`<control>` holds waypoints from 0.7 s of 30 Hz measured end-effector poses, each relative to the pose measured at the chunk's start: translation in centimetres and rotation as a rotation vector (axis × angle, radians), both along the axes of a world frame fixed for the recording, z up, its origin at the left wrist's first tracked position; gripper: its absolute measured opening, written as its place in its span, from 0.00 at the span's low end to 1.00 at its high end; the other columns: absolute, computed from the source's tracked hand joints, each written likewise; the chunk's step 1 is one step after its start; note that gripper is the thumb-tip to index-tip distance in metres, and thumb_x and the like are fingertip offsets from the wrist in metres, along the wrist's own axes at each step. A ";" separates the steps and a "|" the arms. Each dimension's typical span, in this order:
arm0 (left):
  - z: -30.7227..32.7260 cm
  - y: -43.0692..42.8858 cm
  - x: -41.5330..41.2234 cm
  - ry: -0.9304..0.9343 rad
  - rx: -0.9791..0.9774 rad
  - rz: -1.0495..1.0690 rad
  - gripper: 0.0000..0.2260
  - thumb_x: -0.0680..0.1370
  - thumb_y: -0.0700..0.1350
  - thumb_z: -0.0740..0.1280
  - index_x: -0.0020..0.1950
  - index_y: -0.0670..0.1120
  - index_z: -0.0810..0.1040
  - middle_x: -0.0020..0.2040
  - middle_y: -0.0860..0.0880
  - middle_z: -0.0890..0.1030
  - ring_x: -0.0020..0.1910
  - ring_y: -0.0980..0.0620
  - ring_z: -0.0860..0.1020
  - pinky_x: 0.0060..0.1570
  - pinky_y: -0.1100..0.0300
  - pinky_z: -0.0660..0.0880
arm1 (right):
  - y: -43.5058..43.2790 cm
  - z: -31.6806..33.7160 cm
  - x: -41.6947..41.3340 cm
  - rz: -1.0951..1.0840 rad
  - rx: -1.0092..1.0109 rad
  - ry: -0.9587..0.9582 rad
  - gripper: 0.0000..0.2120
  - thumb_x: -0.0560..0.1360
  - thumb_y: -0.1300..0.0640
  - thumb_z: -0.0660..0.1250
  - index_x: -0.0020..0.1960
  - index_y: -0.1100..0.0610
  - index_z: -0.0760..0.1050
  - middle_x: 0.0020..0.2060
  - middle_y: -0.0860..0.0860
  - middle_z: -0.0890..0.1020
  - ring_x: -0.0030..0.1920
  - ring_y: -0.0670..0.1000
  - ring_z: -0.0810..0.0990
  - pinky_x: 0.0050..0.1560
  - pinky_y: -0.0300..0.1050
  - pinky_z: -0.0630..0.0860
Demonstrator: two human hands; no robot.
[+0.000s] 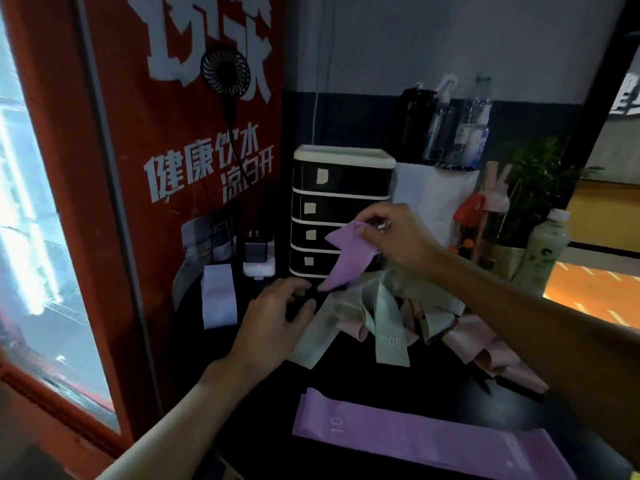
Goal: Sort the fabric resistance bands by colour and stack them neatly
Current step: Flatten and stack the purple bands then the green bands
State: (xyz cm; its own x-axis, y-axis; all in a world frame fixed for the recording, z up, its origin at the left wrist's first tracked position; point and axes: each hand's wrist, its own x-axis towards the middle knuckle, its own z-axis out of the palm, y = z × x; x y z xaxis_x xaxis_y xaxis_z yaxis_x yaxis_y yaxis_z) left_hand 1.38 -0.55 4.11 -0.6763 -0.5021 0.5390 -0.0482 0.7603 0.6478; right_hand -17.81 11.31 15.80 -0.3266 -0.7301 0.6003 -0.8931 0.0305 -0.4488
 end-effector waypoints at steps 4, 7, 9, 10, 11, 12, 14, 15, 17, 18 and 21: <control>4.7 1.7 -0.6 0.100 0.027 -0.080 0.14 0.78 0.46 0.71 0.61 0.55 0.73 0.49 0.60 0.78 0.48 0.67 0.76 0.44 0.76 0.69 | 2.8 1.2 1.6 0.019 -0.061 -0.028 0.04 0.76 0.63 0.69 0.49 0.57 0.82 0.38 0.41 0.80 0.38 0.36 0.76 0.38 0.29 0.71; 6.7 3.0 -1.1 0.167 0.011 -0.126 0.14 0.78 0.44 0.71 0.62 0.49 0.76 0.47 0.55 0.80 0.45 0.63 0.78 0.44 0.72 0.72 | 4.8 2.0 2.8 0.052 -0.076 -0.081 0.04 0.76 0.64 0.69 0.49 0.58 0.81 0.40 0.48 0.82 0.40 0.41 0.78 0.39 0.31 0.73; 7.8 4.1 -1.4 0.192 -0.027 -0.167 0.09 0.78 0.42 0.71 0.57 0.49 0.79 0.44 0.53 0.81 0.42 0.60 0.79 0.41 0.69 0.74 | 6.2 2.4 3.5 0.078 -0.089 -0.111 0.05 0.76 0.65 0.69 0.49 0.58 0.81 0.42 0.52 0.83 0.42 0.45 0.79 0.41 0.33 0.75; 8.2 4.6 -1.6 0.201 -0.050 -0.179 0.06 0.78 0.42 0.71 0.54 0.49 0.80 0.43 0.53 0.81 0.41 0.57 0.79 0.41 0.65 0.76 | 6.8 2.5 3.7 0.093 -0.097 -0.122 0.05 0.75 0.65 0.69 0.49 0.59 0.81 0.43 0.53 0.83 0.43 0.47 0.80 0.42 0.35 0.76; 8.6 5.0 -1.8 0.205 -0.067 -0.189 0.03 0.79 0.42 0.70 0.51 0.49 0.81 0.41 0.52 0.82 0.40 0.55 0.80 0.40 0.62 0.77 | 7.4 2.5 3.9 0.103 -0.102 -0.133 0.05 0.75 0.66 0.69 0.49 0.59 0.82 0.43 0.54 0.83 0.44 0.50 0.80 0.44 0.39 0.77; 8.8 5.4 -1.9 0.208 -0.072 -0.196 0.03 0.79 0.42 0.70 0.48 0.49 0.82 0.40 0.51 0.82 0.38 0.53 0.80 0.39 0.58 0.77 | 7.9 2.6 4.0 0.107 -0.105 -0.139 0.05 0.75 0.66 0.69 0.49 0.59 0.82 0.43 0.54 0.84 0.45 0.52 0.81 0.45 0.42 0.77; 9.3 6.1 -2.0 0.215 -0.060 -0.208 0.05 0.80 0.42 0.69 0.45 0.47 0.83 0.38 0.51 0.83 0.37 0.53 0.81 0.39 0.53 0.78 | 9.0 2.6 4.3 0.112 -0.113 -0.147 0.05 0.75 0.66 0.70 0.48 0.58 0.82 0.42 0.54 0.84 0.45 0.55 0.80 0.47 0.46 0.77; 9.6 6.4 -2.0 0.220 -0.048 -0.220 0.06 0.80 0.41 0.69 0.45 0.47 0.83 0.38 0.51 0.83 0.37 0.52 0.81 0.39 0.52 0.79 | 9.6 2.6 4.4 0.114 -0.115 -0.152 0.05 0.75 0.66 0.70 0.47 0.58 0.82 0.42 0.54 0.84 0.45 0.56 0.80 0.46 0.46 0.77; 10.4 7.2 -1.9 0.236 -0.012 -0.243 0.06 0.80 0.41 0.68 0.46 0.47 0.84 0.38 0.50 0.83 0.36 0.51 0.81 0.37 0.54 0.78 | 10.7 2.6 4.4 0.098 -0.111 -0.162 0.05 0.75 0.66 0.70 0.47 0.57 0.82 0.42 0.53 0.84 0.44 0.53 0.81 0.45 0.42 0.77; 10.8 7.6 -1.9 0.249 0.009 -0.249 0.06 0.80 0.41 0.68 0.46 0.48 0.84 0.37 0.50 0.83 0.34 0.50 0.80 0.34 0.56 0.76 | 11.2 2.5 4.4 0.078 -0.106 -0.170 0.05 0.74 0.65 0.70 0.46 0.57 0.82 0.42 0.52 0.84 0.45 0.52 0.81 0.46 0.42 0.78; 12.1 8.4 -1.9 0.273 0.070 -0.245 0.06 0.80 0.38 0.68 0.51 0.46 0.84 0.39 0.50 0.84 0.31 0.53 0.80 0.33 0.64 0.76 | 12.6 2.1 4.3 0.043 -0.084 -0.190 0.08 0.73 0.65 0.72 0.47 0.54 0.81 0.45 0.49 0.83 0.47 0.47 0.82 0.50 0.44 0.80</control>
